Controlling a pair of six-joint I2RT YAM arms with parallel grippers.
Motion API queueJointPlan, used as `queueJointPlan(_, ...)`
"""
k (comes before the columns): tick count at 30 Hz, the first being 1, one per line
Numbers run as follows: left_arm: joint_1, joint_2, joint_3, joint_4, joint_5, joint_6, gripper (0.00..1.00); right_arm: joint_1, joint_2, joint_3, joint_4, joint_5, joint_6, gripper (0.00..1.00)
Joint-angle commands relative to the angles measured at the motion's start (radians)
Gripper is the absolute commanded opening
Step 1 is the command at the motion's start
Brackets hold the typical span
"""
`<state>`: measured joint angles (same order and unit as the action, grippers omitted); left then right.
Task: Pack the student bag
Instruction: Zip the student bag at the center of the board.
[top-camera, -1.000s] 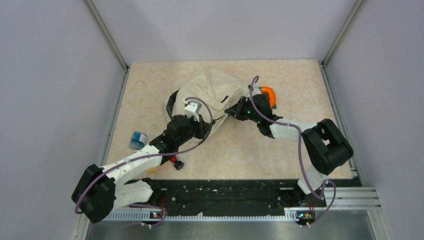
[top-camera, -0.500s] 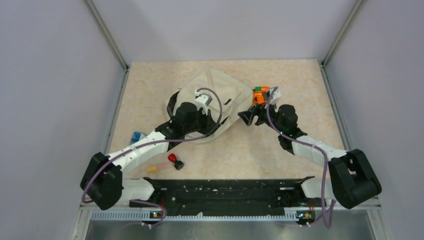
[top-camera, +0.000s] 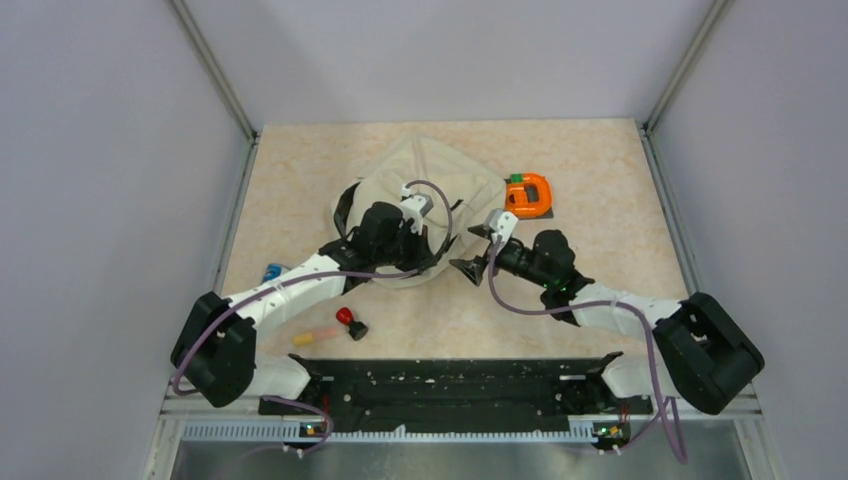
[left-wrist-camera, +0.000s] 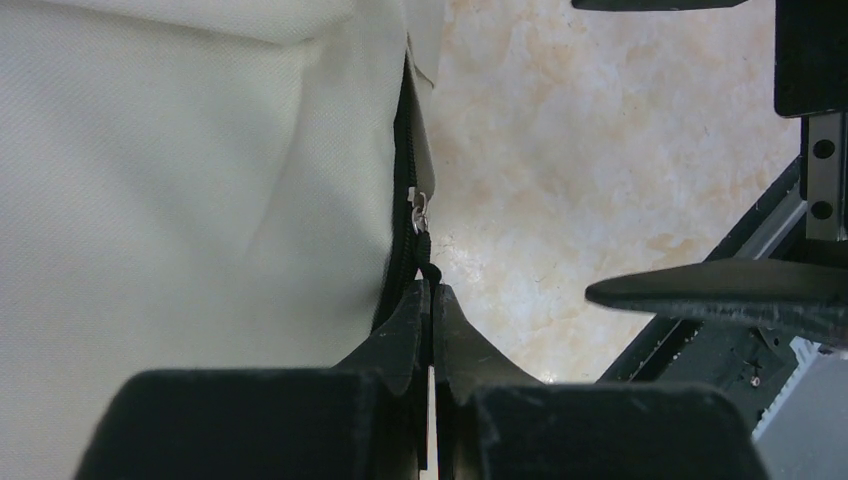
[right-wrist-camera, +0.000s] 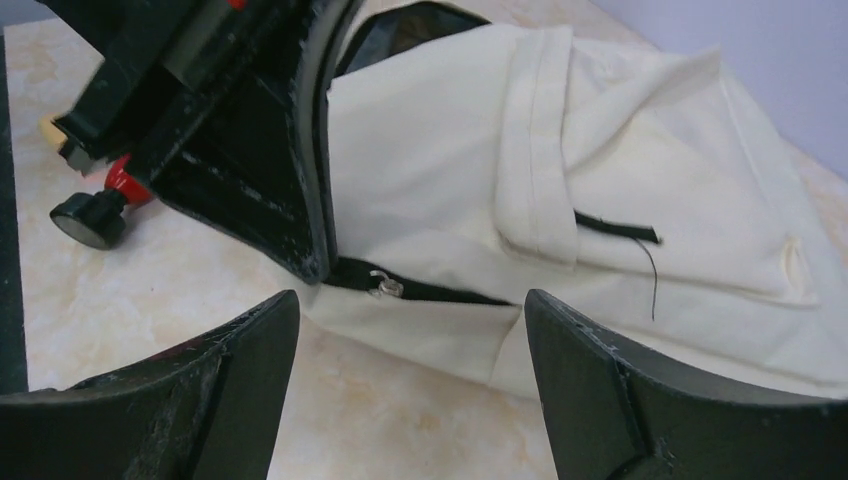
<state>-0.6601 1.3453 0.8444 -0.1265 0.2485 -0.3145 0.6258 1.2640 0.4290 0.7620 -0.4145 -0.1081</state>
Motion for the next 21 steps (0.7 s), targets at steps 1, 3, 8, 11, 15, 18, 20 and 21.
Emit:
queueJointPlan(1, 0.006, 0.011, 0.026, 0.047, 0.042, -0.031, 0.00, 0.073, 0.071, 0.096, 0.057, 0.007, -0.160, 0.80)
queueJointPlan(3, 0.006, 0.007, 0.035, 0.034, 0.043, -0.055, 0.00, 0.085, 0.106, 0.096, 0.108, 0.015, -0.165, 0.80)
queueJointPlan(8, 0.007, -0.047, 0.032, 0.006, -0.001, -0.081, 0.00, 0.086, 0.168, 0.125, 0.089, 0.012, -0.222, 0.80)
queueJointPlan(11, 0.009, -0.086, 0.047, -0.013, -0.020, -0.069, 0.00, 0.090, 0.170, 0.111, 0.089, 0.036, -0.256, 0.81)
queueJointPlan(15, 0.010, -0.110, 0.073, -0.009, 0.011, -0.044, 0.00, 0.137, 0.179, 0.081, 0.120, 0.090, -0.318, 0.82)
queueJointPlan(18, 0.009, -0.096, 0.116, -0.061, 0.044, -0.016, 0.00, 0.157, 0.213, 0.098, 0.123, 0.107, -0.351, 0.83)
queueJointPlan(20, 0.009, -0.081, 0.142, -0.100, 0.051, 0.003, 0.00, 0.158, 0.242, 0.126, 0.116, 0.113, -0.374, 0.83)
queueJointPlan(21, 0.009, -0.076, 0.151, -0.116, 0.053, 0.013, 0.00, 0.158, 0.254, 0.139, 0.105, 0.115, -0.390, 0.83)
